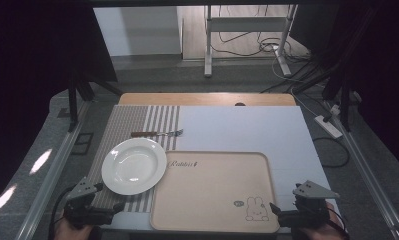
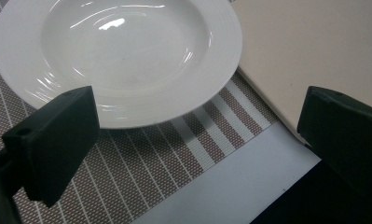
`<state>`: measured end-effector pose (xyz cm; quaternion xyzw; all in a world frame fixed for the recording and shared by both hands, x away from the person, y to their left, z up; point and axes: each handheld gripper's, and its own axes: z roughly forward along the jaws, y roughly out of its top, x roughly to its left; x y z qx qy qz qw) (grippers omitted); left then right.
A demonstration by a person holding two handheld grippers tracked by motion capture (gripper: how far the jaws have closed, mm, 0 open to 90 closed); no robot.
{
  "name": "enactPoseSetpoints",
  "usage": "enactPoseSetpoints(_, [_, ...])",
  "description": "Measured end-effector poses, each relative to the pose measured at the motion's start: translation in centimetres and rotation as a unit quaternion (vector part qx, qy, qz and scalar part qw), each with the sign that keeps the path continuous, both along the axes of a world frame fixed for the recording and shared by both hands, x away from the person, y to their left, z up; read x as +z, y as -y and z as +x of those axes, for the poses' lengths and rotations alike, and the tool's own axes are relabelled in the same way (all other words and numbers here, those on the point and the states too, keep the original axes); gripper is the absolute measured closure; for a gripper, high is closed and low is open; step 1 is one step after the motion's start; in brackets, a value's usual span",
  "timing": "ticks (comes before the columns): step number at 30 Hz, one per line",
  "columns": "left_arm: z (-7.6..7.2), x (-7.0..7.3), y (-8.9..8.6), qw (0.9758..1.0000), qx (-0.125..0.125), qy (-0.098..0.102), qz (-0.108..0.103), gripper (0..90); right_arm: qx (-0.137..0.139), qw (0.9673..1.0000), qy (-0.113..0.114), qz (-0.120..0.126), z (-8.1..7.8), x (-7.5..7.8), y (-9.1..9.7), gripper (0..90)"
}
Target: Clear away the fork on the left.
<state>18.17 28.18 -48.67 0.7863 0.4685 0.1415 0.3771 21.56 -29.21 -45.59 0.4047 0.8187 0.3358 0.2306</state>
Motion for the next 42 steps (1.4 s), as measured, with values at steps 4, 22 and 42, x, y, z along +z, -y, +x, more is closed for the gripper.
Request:
enactPoseSetpoints(4, [0.2, 0.0, 0.0, 1.0, -0.001, -0.009, -0.001, 1.1, 0.001, 1.0, -0.001, 0.0, 0.0, 0.0, 0.0, 0.0])
enactPoseSetpoints(22, [1.6, -0.2, 0.9, 0.999, -0.039, -0.022, 0.005, 0.6, 0.008, 1.0, -0.001, 0.0, 0.0, 0.0, 0.0, 0.0])
enactPoseSetpoints(42, [4.7, -1.3, 1.4, 0.9976, -0.06, -0.032, -0.012, 0.0, 0.013, 0.9998, 0.007, -0.014, -0.2, 0.0, -0.3, 0.0])
